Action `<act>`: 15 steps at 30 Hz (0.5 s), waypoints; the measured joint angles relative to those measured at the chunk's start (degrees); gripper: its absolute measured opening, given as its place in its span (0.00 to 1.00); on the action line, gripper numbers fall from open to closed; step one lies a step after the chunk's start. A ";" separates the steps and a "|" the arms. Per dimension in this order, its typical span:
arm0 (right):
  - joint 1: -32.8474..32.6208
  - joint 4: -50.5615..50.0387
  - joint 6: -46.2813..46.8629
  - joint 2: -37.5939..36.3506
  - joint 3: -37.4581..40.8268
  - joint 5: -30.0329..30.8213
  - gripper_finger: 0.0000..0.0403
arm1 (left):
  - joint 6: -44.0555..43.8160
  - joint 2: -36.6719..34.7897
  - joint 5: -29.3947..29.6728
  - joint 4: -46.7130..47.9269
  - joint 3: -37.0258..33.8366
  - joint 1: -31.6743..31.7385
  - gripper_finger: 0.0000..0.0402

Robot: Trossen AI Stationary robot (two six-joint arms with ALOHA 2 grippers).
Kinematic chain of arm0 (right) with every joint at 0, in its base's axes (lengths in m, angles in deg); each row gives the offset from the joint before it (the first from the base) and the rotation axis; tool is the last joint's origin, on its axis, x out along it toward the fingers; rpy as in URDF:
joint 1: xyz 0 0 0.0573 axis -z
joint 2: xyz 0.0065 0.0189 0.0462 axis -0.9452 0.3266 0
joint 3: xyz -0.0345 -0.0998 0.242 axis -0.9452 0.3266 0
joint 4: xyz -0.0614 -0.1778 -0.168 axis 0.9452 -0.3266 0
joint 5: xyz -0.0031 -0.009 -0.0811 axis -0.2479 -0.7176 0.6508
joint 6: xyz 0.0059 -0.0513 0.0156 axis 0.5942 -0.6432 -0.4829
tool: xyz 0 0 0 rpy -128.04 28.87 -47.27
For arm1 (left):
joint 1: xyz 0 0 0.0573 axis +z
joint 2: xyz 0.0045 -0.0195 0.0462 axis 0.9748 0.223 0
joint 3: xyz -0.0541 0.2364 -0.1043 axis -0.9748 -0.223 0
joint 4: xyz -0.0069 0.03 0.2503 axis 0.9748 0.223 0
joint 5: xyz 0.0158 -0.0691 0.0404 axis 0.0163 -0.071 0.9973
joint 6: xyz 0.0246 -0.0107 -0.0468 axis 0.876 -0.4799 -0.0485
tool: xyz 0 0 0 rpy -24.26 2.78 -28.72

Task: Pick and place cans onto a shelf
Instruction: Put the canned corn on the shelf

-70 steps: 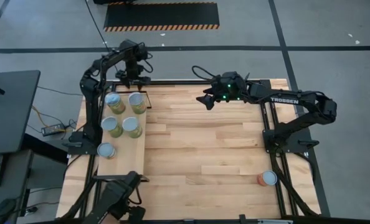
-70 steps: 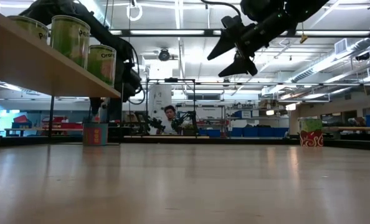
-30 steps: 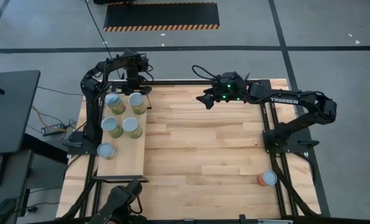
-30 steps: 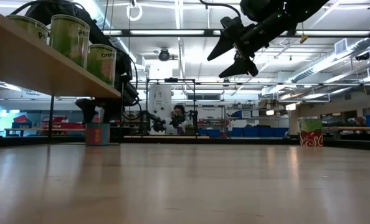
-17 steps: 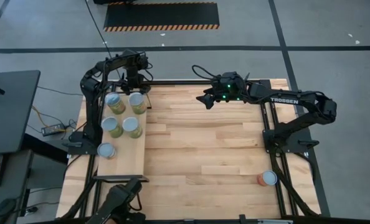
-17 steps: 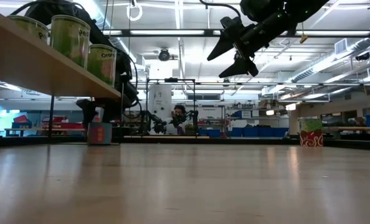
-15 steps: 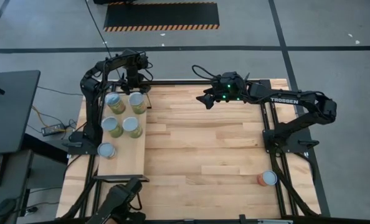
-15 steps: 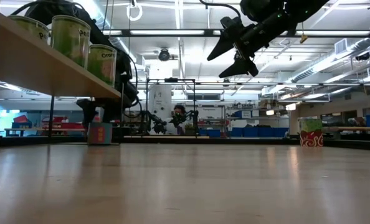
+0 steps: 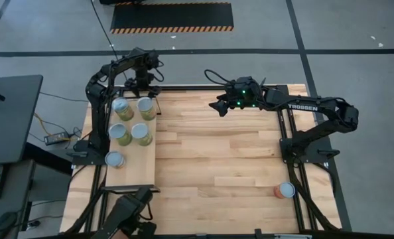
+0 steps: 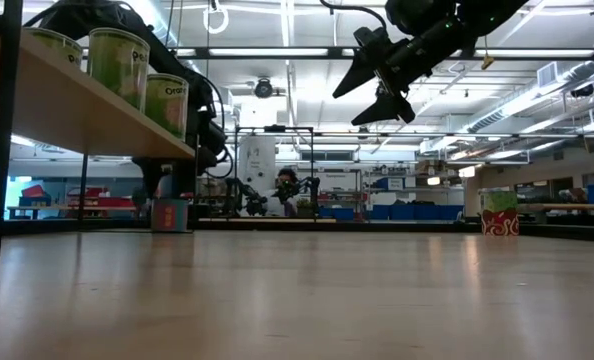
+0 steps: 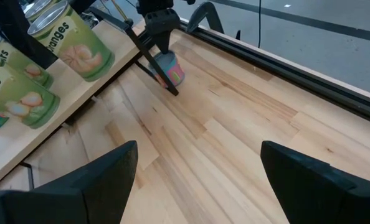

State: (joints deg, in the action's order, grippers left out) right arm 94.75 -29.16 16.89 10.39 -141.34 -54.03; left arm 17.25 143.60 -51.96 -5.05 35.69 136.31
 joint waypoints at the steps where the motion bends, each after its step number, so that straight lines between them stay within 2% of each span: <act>1: 0.00 0.00 0.00 0.00 0.00 0.00 0.86 | -0.02 0.00 0.00 0.48 0.00 -0.03 0.79; 15: 0.00 -1.78 0.20 0.00 0.00 0.60 0.86 | -6.27 -0.02 0.32 -3.35 -4.55 -3.46 0.79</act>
State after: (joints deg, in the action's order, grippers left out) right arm 94.75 -30.94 17.08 10.39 -141.34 -53.43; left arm 10.98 143.58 -51.64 -8.40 31.14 132.85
